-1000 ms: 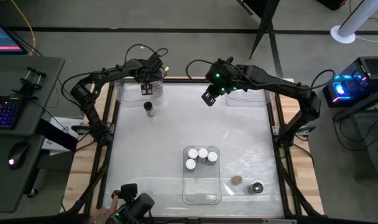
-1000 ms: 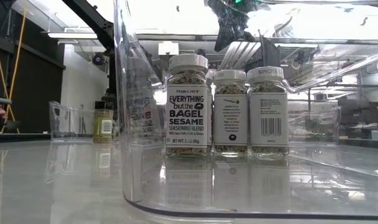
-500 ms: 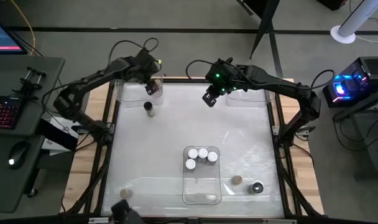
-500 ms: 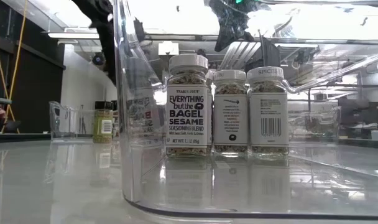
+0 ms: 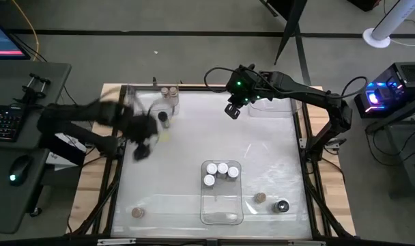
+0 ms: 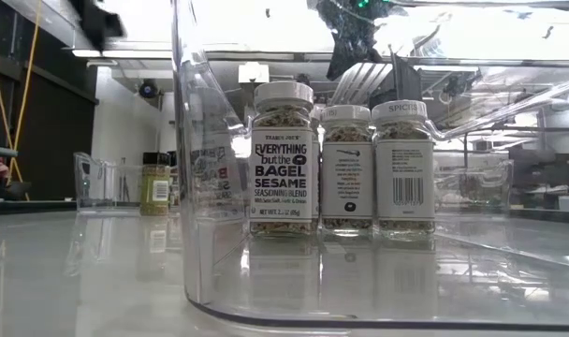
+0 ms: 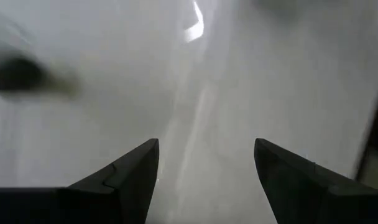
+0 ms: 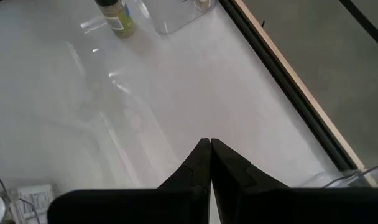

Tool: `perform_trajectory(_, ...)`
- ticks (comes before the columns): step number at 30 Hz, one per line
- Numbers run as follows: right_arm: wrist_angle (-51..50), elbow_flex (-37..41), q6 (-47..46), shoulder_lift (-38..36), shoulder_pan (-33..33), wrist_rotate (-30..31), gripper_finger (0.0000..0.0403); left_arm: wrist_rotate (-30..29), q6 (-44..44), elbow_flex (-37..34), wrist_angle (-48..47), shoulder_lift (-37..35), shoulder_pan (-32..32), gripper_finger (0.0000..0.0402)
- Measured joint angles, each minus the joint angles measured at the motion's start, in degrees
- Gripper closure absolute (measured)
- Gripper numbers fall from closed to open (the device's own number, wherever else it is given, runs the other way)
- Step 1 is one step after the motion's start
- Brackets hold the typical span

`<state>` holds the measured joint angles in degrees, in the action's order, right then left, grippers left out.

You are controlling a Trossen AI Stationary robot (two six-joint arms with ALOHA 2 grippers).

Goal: Sort spices by type
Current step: Put the left brown seasoning bottle into the top left transparent bin

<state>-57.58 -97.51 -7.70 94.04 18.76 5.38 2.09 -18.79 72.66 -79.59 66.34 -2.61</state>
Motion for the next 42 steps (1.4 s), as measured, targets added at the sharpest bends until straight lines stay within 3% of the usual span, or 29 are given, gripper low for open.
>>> perform_trajectory(3, 0.0, -0.02, 1.5, 0.0, 0.0, -0.01, 0.0403, 0.73, -11.67, -2.05, -1.65, -0.57, -16.33, 0.0151)
perform_trajectory(7, 0.0, -0.02, 2.37, 0.0, 0.32, -0.02, 0.0403, 1.21, -22.94, -5.42, 6.47, 1.47, -35.8, 0.0151)
perform_trajectory(10, 0.0, -0.02, 2.31, 0.0, 0.76, -0.04, 0.0403, -2.33, -29.63, -7.14, 15.01, 5.24, -46.07, 0.0151)
perform_trajectory(13, 0.0, -0.02, 2.25, 0.0, 1.15, -0.18, 0.0403, -4.77, -34.71, -7.23, 20.54, 10.54, -52.31, 0.0151)
perform_trajectory(23, 0.0, 0.0, 2.3, 0.0, 1.25, -0.94, 0.0403, -3.5, -41.91, -7.24, 23.99, 23.72, -58.36, 0.0151)
perform_trajectory(42, 0.0, 0.0, 2.73, 0.0, 1.25, -2.48, 0.0403, -4.79, -47.63, -6.88, 29.72, 31.49, -58.69, 0.0151)
